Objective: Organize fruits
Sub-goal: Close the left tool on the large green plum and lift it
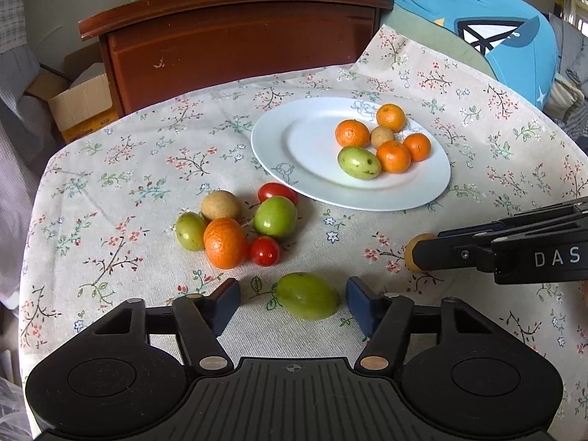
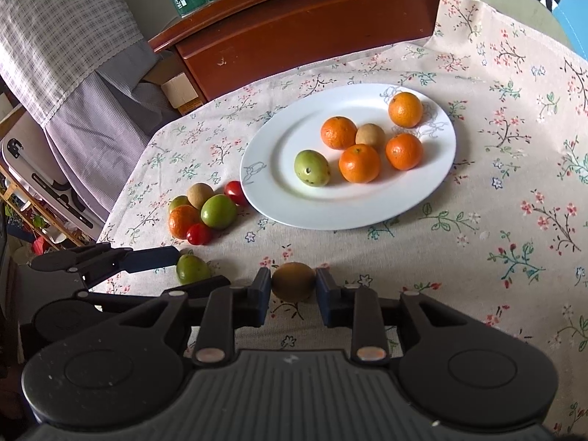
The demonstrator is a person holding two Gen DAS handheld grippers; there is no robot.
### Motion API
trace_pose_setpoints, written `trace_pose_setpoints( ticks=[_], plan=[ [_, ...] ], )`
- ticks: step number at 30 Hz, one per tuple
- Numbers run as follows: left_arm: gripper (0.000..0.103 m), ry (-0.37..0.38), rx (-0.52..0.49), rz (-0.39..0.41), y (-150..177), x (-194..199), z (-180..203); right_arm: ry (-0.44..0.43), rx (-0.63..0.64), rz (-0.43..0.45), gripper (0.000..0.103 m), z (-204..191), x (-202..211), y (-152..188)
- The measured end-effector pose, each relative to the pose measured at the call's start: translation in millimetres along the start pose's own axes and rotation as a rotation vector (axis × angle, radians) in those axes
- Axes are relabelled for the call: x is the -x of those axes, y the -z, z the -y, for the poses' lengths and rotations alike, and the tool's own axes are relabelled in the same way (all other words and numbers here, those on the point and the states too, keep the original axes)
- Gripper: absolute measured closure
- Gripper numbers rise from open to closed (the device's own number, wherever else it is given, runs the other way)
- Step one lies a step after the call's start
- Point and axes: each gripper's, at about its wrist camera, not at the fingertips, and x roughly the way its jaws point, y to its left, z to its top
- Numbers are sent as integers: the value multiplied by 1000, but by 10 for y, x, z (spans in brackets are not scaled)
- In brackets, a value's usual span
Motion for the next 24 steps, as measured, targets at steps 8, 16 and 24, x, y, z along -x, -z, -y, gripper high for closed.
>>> trace_pose_setpoints(
  ticks=[8, 16, 24],
  plan=[
    [59, 13, -2, 10, -2, 9, 4, 3, 20, -10, 73, -35, -33, 35],
    [70, 6, -11, 15, -6, 29, 22, 9, 40, -7, 75, -53, -21, 41],
    [70, 10, 2, 34, -1, 138, -1, 15, 46, 4, 75, -90, 37, 104]
  ],
)
